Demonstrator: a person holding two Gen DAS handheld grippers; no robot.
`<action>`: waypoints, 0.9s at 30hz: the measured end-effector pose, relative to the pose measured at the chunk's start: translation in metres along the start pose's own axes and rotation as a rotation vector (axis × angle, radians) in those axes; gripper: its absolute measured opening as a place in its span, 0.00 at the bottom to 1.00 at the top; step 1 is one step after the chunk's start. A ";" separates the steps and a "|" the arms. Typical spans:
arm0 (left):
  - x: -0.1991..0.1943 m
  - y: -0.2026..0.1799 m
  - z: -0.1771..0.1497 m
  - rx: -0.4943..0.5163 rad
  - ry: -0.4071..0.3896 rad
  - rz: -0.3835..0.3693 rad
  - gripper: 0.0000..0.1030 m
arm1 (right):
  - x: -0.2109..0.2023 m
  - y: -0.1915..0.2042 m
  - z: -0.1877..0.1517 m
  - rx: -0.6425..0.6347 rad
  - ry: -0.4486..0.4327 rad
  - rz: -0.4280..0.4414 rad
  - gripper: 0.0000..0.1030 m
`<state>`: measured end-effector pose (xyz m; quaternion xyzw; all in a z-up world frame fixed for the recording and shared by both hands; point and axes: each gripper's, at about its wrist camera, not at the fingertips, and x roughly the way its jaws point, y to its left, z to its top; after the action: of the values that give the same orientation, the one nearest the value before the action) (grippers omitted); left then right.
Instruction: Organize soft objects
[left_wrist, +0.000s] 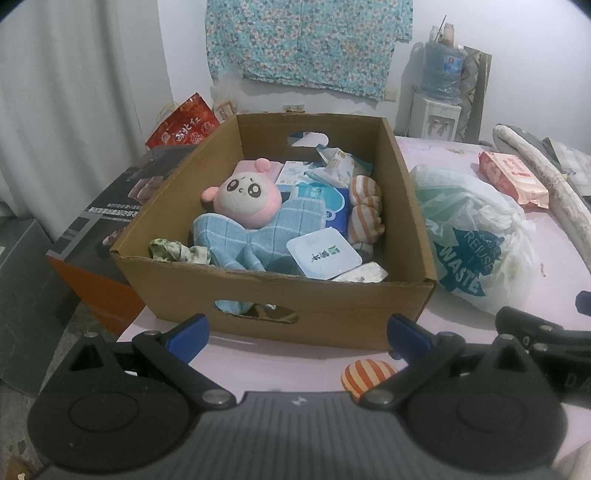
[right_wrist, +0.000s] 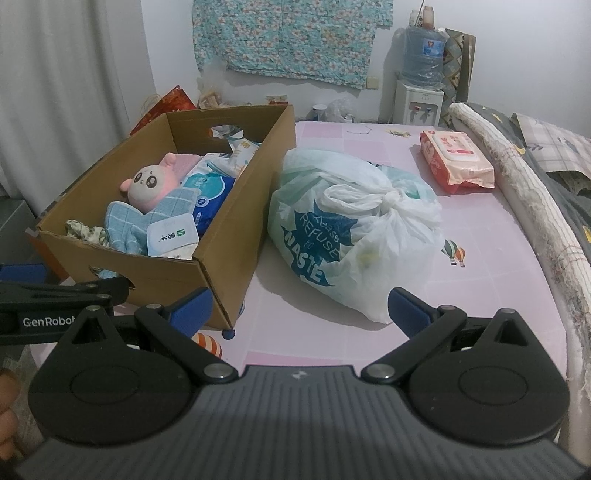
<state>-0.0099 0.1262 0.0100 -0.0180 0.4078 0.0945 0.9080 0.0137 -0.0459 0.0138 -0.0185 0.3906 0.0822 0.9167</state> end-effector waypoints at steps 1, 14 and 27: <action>0.000 0.000 0.000 0.001 0.001 0.001 1.00 | 0.000 0.000 0.000 -0.001 0.000 0.000 0.99; -0.001 0.002 0.001 -0.002 0.001 0.002 1.00 | 0.001 0.002 0.002 -0.006 -0.003 0.002 0.99; -0.001 0.002 0.001 0.000 0.001 0.002 1.00 | 0.001 0.002 0.003 -0.007 -0.003 0.002 0.99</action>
<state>-0.0100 0.1279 0.0110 -0.0177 0.4082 0.0954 0.9077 0.0163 -0.0437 0.0151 -0.0213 0.3892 0.0847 0.9170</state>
